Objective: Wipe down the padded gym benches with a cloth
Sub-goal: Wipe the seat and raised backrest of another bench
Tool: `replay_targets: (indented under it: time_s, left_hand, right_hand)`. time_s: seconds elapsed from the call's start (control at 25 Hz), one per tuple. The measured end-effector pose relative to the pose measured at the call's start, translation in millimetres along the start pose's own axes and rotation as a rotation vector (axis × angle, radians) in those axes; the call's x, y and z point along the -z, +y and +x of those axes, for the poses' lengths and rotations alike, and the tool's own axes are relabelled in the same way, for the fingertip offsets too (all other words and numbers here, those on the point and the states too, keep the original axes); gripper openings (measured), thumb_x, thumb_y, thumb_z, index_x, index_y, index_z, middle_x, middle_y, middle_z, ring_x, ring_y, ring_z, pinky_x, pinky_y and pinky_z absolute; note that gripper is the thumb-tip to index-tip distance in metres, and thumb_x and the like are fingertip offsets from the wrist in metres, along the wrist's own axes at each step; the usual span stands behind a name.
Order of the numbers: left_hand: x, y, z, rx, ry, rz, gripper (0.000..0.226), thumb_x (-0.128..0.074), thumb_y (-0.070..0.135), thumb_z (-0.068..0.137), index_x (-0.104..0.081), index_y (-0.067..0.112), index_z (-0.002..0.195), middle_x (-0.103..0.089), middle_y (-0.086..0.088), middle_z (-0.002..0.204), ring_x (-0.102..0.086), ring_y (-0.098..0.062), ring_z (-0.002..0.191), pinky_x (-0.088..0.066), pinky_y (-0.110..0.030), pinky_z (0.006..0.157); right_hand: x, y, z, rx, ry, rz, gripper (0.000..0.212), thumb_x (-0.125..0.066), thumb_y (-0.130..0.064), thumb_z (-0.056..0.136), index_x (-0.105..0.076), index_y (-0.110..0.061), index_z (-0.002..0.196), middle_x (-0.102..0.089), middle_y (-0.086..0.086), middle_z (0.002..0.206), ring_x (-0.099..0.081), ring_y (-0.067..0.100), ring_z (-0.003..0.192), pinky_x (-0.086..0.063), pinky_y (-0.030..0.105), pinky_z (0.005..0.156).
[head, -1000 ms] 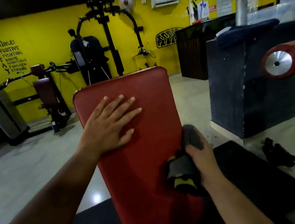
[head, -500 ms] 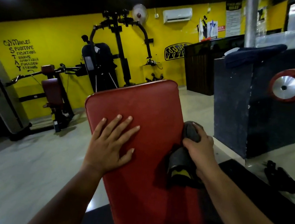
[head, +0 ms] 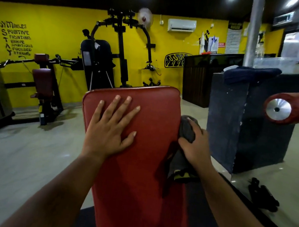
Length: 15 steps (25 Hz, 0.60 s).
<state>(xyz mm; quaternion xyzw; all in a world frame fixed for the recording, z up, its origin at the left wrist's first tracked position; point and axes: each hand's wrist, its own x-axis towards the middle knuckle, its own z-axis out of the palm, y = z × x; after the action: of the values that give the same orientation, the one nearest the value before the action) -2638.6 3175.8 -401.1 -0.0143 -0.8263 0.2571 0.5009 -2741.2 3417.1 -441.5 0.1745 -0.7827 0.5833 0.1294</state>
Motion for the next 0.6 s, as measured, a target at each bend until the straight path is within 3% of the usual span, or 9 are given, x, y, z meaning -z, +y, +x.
replay_targets:
  time_s: [0.16, 0.28, 0.36, 0.44, 0.6]
  left_hand:
    - [1, 2, 1, 0.009, 0.021, -0.001, 0.067, -0.039, 0.054, 0.09, -0.033, 0.029, 0.152, -0.031, -0.004, 0.159, -0.024, -0.027, 0.147, -0.014, -0.051, 0.119]
    - [0, 2, 0, 0.013, 0.024, -0.014, 0.067, -0.038, 0.054, 0.09, -0.035, 0.029, 0.152, -0.031, -0.004, 0.159, -0.025, -0.027, 0.147, -0.015, -0.052, 0.119]
    - [0, 1, 0, 0.011, 0.028, -0.018, 0.067, -0.039, 0.054, 0.089, -0.036, 0.029, 0.151, -0.032, -0.004, 0.159, -0.026, -0.027, 0.147, -0.016, -0.052, 0.118]
    - [0, 1, 0, 0.005, 0.035, -0.016, 0.067, -0.041, 0.053, 0.089, -0.037, 0.028, 0.151, -0.032, -0.004, 0.159, -0.026, -0.027, 0.147, -0.016, -0.052, 0.118]
    - [0, 0, -1, 0.006, 0.048, -0.025, 0.067, -0.042, 0.053, 0.089, -0.039, 0.028, 0.15, -0.031, -0.004, 0.159, -0.026, -0.026, 0.147, -0.015, -0.051, 0.119]
  right_hand:
    - [16, 16, -3, 0.006, -0.15, -0.224, 0.06, -0.063, -0.027, 0.078, -0.048, -0.034, 0.136, -0.054, 0.006, 0.118, -0.055, 0.019, 0.097, -0.046, 0.032, 0.082]
    - [37, -10, 10, 0.03, -0.24, -0.26, 0.04, -0.064, -0.015, 0.079, -0.064, -0.037, 0.112, -0.068, 0.003, 0.09, -0.065, 0.023, 0.082, -0.054, 0.036, 0.076]
    - [43, -37, 29, 0.09, -0.208, -0.301, 0.042, -0.064, -0.017, 0.079, -0.065, -0.041, 0.114, -0.068, 0.003, 0.097, -0.065, 0.021, 0.088, -0.053, 0.035, 0.08]
    - [40, -59, 48, 0.111, -0.07, -0.282, 0.046, -0.062, -0.023, 0.078, -0.064, -0.043, 0.119, -0.062, 0.004, 0.113, -0.063, 0.021, 0.097, -0.051, 0.035, 0.085]
    - [18, -61, 39, 0.088, 0.045, 0.071, 0.048, -0.061, -0.014, 0.082, -0.062, -0.033, 0.126, -0.066, 0.001, 0.11, -0.062, 0.017, 0.097, -0.048, 0.031, 0.08]
